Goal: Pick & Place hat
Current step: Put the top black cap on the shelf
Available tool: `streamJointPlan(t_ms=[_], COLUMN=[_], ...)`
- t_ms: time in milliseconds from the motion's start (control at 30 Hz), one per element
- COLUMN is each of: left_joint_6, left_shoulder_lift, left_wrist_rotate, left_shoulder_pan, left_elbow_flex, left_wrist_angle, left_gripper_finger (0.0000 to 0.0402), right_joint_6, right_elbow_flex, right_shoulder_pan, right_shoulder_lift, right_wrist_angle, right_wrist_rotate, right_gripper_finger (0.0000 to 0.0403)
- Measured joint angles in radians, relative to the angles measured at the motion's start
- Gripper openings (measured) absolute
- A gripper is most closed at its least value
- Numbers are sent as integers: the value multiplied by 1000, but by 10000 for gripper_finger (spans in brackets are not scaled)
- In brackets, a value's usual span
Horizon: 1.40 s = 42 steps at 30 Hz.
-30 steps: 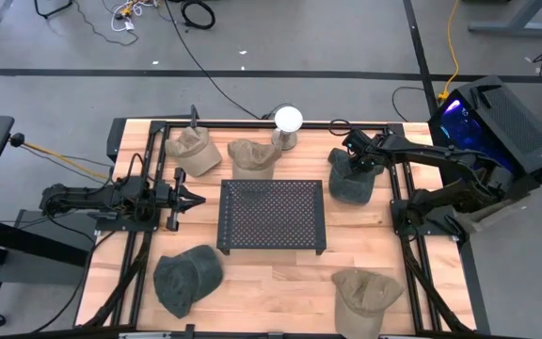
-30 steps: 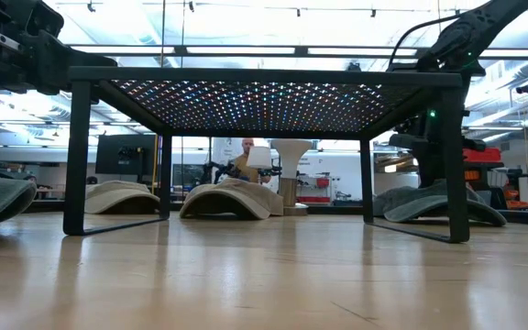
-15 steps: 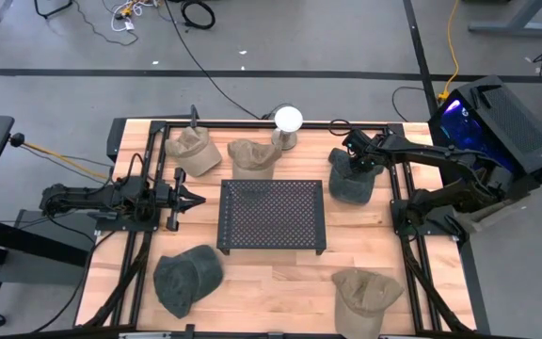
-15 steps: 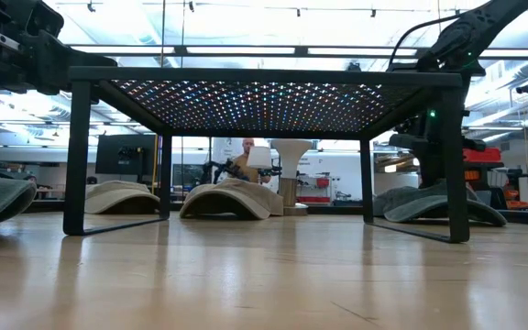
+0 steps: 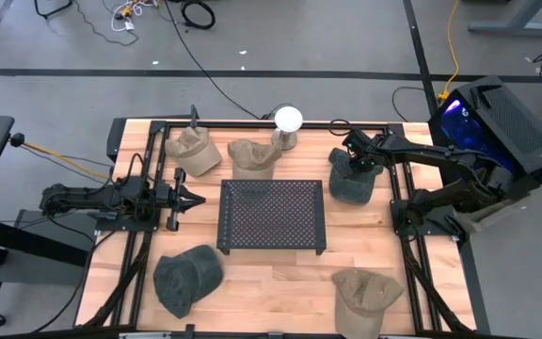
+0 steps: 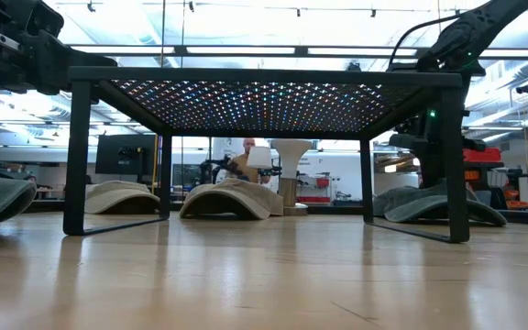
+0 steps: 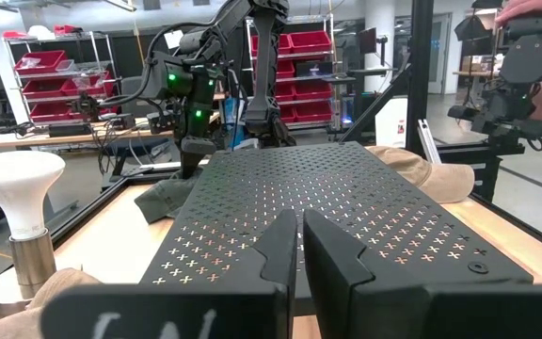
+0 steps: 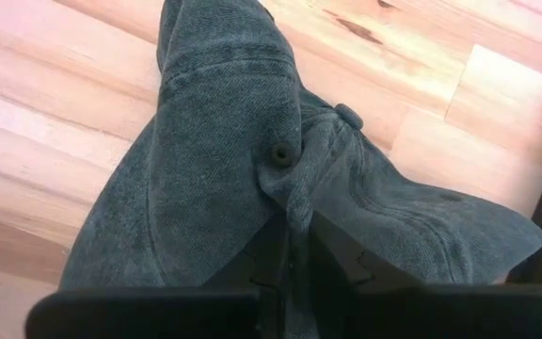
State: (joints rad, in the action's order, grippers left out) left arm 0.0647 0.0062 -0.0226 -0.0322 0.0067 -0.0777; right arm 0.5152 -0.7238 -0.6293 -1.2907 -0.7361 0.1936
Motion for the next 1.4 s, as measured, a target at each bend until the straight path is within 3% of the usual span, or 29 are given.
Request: streamJointPlan(t_ms=[600,1400], left_joint_6=[0,0], left_shoulder_lift=[0,0], left_wrist_rotate=[0,0], left_shoulder_pan=[0,0], left_elbow_flex=[0,0], left_wrist_angle=[0,0], left_gripper_finger=[30,30], right_joint_6=[0,0], right_elbow_flex=[0,-1], right_shoulder_pan=[3,3], right_shoulder_lift=[3,128], right_wrist_angle=[-5,-52], right_wrist_rotate=[-2,-4], right_gripper_finger=[36,36])
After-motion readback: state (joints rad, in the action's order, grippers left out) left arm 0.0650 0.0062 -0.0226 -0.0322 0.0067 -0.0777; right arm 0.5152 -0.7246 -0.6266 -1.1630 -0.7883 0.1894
